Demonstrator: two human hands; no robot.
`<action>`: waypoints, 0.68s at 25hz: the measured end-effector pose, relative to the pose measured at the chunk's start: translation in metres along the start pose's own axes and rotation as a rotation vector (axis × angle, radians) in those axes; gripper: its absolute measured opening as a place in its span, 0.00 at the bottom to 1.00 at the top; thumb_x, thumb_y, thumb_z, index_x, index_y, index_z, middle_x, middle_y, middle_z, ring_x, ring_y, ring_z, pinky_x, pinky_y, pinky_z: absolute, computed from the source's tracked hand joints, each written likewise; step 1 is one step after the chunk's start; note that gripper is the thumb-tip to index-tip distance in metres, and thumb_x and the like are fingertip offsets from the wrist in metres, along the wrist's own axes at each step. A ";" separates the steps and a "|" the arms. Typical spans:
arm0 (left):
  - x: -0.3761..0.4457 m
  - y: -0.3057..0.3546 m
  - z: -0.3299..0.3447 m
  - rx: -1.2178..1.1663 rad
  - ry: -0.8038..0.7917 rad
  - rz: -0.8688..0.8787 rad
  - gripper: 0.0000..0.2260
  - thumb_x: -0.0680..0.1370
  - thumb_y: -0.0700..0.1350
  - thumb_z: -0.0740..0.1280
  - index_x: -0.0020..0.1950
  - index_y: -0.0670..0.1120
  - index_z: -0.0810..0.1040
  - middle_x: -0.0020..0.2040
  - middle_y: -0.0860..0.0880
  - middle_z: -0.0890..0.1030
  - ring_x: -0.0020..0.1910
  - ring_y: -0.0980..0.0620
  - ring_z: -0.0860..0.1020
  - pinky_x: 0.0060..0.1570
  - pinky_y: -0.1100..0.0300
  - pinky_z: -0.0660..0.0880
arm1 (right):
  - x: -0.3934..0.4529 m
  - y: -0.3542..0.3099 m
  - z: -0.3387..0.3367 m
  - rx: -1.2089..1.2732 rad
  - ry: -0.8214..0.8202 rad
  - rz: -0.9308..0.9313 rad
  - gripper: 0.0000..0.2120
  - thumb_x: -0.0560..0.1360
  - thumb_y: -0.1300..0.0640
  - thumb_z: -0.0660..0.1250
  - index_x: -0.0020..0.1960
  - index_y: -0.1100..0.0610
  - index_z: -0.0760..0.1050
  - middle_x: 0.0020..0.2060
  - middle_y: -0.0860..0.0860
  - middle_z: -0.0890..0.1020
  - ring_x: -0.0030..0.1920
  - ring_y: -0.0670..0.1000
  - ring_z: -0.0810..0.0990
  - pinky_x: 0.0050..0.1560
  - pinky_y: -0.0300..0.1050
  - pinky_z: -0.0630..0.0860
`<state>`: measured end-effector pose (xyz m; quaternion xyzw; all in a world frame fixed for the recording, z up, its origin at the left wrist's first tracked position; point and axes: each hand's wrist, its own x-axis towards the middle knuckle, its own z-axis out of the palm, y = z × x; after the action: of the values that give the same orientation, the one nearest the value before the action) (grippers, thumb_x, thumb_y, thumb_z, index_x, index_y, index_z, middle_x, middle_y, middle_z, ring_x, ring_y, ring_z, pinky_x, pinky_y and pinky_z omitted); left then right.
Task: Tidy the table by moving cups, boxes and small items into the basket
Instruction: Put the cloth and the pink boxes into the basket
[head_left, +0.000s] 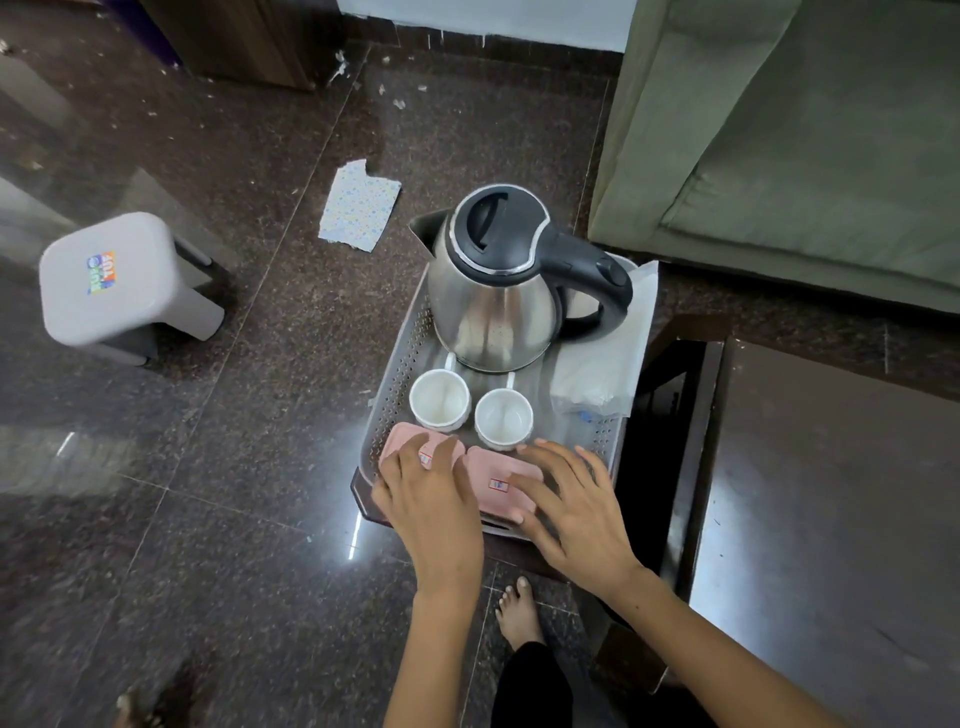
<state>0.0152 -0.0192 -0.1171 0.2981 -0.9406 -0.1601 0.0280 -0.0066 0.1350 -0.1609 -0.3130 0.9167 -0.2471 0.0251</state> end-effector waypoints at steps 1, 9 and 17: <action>-0.006 0.010 -0.002 -0.030 0.013 0.064 0.12 0.72 0.40 0.71 0.54 0.48 0.81 0.56 0.44 0.79 0.56 0.42 0.72 0.53 0.51 0.61 | -0.002 0.000 -0.003 0.058 0.036 -0.001 0.17 0.79 0.45 0.56 0.59 0.52 0.77 0.63 0.52 0.76 0.67 0.53 0.70 0.67 0.51 0.64; -0.098 0.164 0.033 -0.286 -0.101 0.464 0.10 0.75 0.46 0.63 0.53 0.50 0.81 0.57 0.50 0.79 0.55 0.48 0.74 0.54 0.55 0.63 | -0.124 0.086 -0.095 0.144 0.312 0.485 0.13 0.79 0.51 0.58 0.55 0.54 0.79 0.56 0.47 0.80 0.59 0.46 0.76 0.60 0.41 0.72; -0.304 0.351 0.111 -0.406 -0.492 0.795 0.12 0.73 0.50 0.58 0.49 0.52 0.81 0.52 0.53 0.81 0.49 0.49 0.77 0.46 0.56 0.69 | -0.373 0.231 -0.209 -0.001 0.352 1.020 0.18 0.79 0.44 0.53 0.52 0.52 0.79 0.52 0.46 0.79 0.54 0.47 0.77 0.49 0.41 0.76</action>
<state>0.0540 0.4563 -0.0974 -0.1409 -0.9100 -0.3821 -0.0782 0.1211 0.6027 -0.1270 0.2179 0.9429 -0.2517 -0.0123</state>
